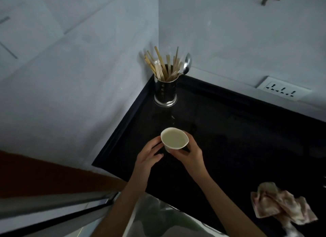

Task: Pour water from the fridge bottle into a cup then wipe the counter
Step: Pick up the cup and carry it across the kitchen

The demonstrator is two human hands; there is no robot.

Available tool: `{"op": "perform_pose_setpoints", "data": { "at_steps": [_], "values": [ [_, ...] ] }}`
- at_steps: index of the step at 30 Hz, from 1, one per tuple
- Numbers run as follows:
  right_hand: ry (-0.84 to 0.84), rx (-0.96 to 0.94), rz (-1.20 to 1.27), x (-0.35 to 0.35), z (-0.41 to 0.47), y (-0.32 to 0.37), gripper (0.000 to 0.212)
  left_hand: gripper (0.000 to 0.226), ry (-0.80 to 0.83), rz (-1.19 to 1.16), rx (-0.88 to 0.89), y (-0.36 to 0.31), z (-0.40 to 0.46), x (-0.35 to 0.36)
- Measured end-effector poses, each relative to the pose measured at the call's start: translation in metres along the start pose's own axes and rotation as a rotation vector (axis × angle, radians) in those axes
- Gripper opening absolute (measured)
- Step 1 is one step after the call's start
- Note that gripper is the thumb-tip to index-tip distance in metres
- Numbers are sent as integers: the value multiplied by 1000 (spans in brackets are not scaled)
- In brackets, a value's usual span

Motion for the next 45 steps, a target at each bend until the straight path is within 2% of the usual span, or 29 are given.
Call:
{"op": "perform_pose_setpoints", "data": {
  "at_steps": [5,13,33,41,45],
  "values": [
    [-25,22,-17,19,23,-3,57,47,65,12,-20,-8,26,-17],
    [-30,27,-144,36,48,-21,59,51,50,1,-95,8,56,-36],
    [-58,131,-302,44,44,-56,63,55,69,15,-200,37,62,-47],
    [-43,122,-320,44,44,-53,67,50,129,109,-221,32,65,-51],
    [7,167,-368,35,42,-49,86,44,89,342,-163,21,69,-55]
  ]
}}
Point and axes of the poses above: each hand's wrist, its own z-axis towards the middle knuckle, its own x-axis out of the palm, y = z × x, the point moved 4 cm from there along z, towards the middle knuckle, and after that the axes turned 1 degree about z, right-handed, at the moved point
